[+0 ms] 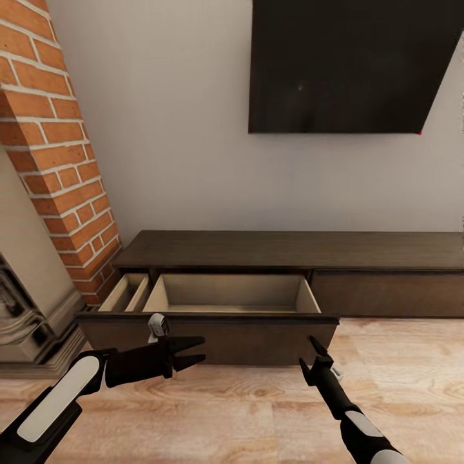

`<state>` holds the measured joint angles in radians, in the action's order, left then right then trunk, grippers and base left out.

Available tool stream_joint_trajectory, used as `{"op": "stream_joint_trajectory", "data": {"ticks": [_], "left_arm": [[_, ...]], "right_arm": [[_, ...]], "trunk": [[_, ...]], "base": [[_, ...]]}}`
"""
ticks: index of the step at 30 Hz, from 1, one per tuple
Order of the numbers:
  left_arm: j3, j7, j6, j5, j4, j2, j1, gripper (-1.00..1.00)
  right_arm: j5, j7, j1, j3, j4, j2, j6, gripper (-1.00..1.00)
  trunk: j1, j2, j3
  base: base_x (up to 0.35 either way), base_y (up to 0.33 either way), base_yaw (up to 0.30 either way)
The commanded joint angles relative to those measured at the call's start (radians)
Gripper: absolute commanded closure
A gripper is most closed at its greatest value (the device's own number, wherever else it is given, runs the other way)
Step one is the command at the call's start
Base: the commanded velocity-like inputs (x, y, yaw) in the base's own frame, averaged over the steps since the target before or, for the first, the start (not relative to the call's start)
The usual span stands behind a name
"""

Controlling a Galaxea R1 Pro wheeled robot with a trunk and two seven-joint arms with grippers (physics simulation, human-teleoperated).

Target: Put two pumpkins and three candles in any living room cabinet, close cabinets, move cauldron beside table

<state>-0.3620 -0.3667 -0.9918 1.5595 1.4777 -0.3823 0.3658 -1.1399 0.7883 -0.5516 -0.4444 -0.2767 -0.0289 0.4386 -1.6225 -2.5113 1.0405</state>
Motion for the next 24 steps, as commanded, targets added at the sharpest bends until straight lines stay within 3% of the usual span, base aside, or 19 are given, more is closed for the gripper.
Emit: {"op": "stream_joint_trajectory", "data": {"ticks": [1, 4, 6, 10, 13, 18, 20, 24], "left_arm": [[-0.003, -0.007, 0.000, -0.006, -0.001, 0.000, 0.001, -1.00], [-0.007, -0.005, 0.001, -0.006, -0.001, 0.001, 0.001, -1.00], [-0.009, -0.005, 0.001, -0.008, -0.001, 0.001, 0.001, -1.00], [-0.011, -0.004, 0.001, -0.010, -0.001, 0.000, 0.002, -1.00], [-0.013, -0.004, 0.000, -0.009, -0.001, 0.000, 0.002, -1.00], [-0.015, -0.002, -0.001, -0.009, -0.001, 0.000, 0.002, -1.00], [-0.014, 0.016, -0.001, -0.006, -0.001, 0.000, 0.002, -1.00], [-0.014, 0.035, -0.001, -0.005, -0.001, 0.001, 0.002, -1.00]], "right_arm": [[-0.005, 0.000, -0.001, 0.000, 0.011, 0.000, 0.008, -1.00], [0.013, -0.007, 0.000, 0.006, 0.054, -0.002, 0.009, -1.00], [0.047, -0.009, 0.000, 0.010, 0.084, -0.006, 0.009, -1.00], [0.158, -0.008, 0.000, 0.014, 0.136, -0.016, 0.009, -1.00], [0.273, -0.004, 0.000, 0.014, 0.177, -0.039, 0.012, -1.00], [0.390, -0.010, 0.002, 0.015, 0.216, -0.058, 0.014, -1.00], [0.453, -0.014, 0.002, 0.015, 0.230, -0.084, 0.016, -1.00], [0.475, -0.012, 0.003, 0.015, 0.234, -0.100, 0.014, -1.00]], "trunk": [[0.001, 0.000, -0.003], [0.002, 0.001, -0.015], [0.003, 0.001, -0.022], [0.005, 0.002, -0.038], [0.006, 0.003, -0.050], [0.008, 0.004, -0.069], [0.009, 0.004, -0.077], [0.011, 0.005, -0.092]], "base": [[0.000, 0.000, 0.000], [0.000, 0.000, 0.000], [0.000, 0.000, 0.000], [0.000, 0.000, 0.000], [0.000, 0.000, 0.000], [-0.125, 0.000, 0.000], [-0.158, 0.000, 0.000], [-0.047, 0.000, 0.000]]}}
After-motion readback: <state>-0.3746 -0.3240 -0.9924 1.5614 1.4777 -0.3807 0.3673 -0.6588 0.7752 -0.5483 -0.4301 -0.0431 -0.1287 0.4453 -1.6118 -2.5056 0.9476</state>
